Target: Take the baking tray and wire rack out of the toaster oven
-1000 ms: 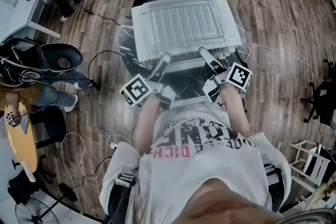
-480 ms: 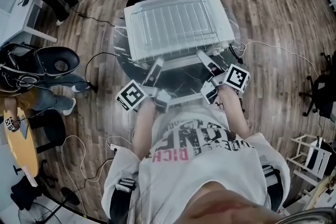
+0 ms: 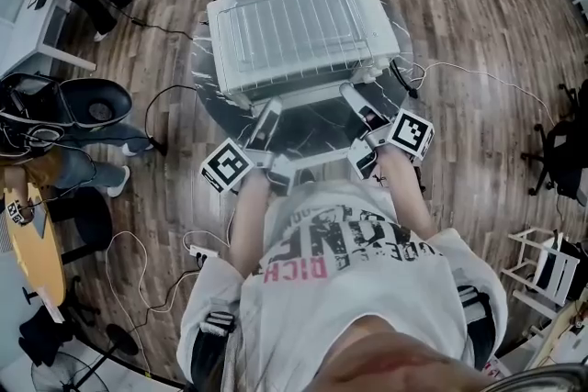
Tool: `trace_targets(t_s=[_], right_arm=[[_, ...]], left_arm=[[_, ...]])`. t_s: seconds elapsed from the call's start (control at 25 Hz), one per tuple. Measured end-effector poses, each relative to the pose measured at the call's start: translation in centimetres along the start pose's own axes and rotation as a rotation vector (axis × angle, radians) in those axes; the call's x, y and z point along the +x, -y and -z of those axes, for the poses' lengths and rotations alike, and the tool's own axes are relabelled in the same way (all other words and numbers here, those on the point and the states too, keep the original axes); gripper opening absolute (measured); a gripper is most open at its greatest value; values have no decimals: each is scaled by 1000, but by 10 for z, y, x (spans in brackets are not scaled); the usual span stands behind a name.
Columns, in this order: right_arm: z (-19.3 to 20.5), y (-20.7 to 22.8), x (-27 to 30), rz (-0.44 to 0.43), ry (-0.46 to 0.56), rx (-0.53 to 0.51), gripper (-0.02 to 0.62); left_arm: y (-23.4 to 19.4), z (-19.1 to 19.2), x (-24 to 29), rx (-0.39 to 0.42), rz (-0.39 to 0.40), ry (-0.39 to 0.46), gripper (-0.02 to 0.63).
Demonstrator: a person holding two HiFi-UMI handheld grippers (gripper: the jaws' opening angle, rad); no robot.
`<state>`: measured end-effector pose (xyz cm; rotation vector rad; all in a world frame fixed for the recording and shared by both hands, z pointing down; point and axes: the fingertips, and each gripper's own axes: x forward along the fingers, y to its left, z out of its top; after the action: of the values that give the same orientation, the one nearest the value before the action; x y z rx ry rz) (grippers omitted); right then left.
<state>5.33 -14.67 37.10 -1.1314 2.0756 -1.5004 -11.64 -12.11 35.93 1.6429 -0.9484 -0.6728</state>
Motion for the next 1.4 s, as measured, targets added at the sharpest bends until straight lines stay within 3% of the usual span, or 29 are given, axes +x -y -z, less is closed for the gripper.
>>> trace_targets(t_s=[0.12,0.28,0.36,0.52,0.76,0.88,1.08,1.2,1.4], right_arm=[[2,-3,-9,1,5,-40,156],[-1,-23,-19,-63,29,-158,36],[-5,-29,-26,-59,37,-248,9],[-10,-37,-44,-13,43,-502,2],[-10,-55,-65,-18,50,-819,2],[-6,-62,-80,-12,49,-995,2],[6,-63,-107,-44,31,-1082,2],[9,-58,-130,-44,25,-1119,2],[23,-43,-170,-56,8,-1102,2]], left_arm=[[7,10,-3,-12,26,5,191],[14,17,-9,146,-34,6,57],[23,21,-9,234,-53,10,13],[37,29,-9,472,-112,17,5],[61,47,-9,882,-219,26,3],[74,64,-10,1047,-251,33,3],[98,97,-16,1291,-283,62,3],[107,124,-21,1348,-283,68,3],[103,171,-35,1277,-267,71,3]])
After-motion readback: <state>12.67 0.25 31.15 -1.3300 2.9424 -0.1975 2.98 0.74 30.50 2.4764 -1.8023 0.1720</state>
